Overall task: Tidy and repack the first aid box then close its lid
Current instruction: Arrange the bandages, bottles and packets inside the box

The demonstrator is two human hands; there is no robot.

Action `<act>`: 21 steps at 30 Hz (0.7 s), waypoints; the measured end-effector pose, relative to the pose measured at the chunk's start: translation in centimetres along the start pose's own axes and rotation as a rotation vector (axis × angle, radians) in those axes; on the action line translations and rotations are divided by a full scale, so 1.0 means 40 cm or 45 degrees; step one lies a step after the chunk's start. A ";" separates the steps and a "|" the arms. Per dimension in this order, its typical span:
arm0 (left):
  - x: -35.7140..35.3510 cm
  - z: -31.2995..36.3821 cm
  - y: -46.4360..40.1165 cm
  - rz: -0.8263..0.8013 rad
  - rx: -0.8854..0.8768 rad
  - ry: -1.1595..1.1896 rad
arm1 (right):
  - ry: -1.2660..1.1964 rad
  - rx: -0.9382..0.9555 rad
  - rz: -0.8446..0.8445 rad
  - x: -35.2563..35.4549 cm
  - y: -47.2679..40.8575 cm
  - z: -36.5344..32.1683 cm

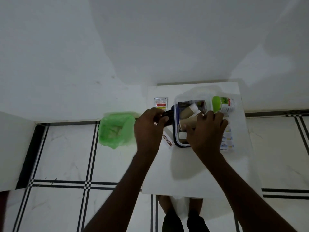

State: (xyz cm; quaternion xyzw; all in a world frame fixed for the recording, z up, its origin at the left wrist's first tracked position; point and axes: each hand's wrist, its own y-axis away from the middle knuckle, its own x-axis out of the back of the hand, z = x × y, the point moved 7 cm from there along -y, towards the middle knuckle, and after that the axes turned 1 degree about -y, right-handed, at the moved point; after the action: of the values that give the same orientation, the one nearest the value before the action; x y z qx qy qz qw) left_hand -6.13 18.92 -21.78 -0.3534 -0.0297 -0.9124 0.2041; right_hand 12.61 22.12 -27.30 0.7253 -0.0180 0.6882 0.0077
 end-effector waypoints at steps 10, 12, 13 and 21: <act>-0.246 0.149 -0.166 -0.339 -0.514 -0.792 | -0.126 0.187 0.119 -0.007 0.009 0.012; -0.261 0.164 -0.152 -0.375 -0.572 -0.998 | -0.157 0.227 0.133 -0.011 0.004 0.012; -0.264 0.169 -0.149 -0.357 -0.614 -1.077 | -0.160 0.243 0.126 -0.014 0.001 0.013; -0.313 0.164 -0.124 -0.612 -0.611 -1.283 | -0.182 0.266 -0.008 -0.041 -0.011 0.031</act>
State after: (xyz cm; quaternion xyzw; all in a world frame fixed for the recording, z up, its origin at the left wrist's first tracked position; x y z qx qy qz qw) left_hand 4.45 29.15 -24.65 -0.7613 0.0048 -0.6348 -0.1322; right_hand 13.79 22.53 -28.98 0.7695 0.0556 0.6327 -0.0670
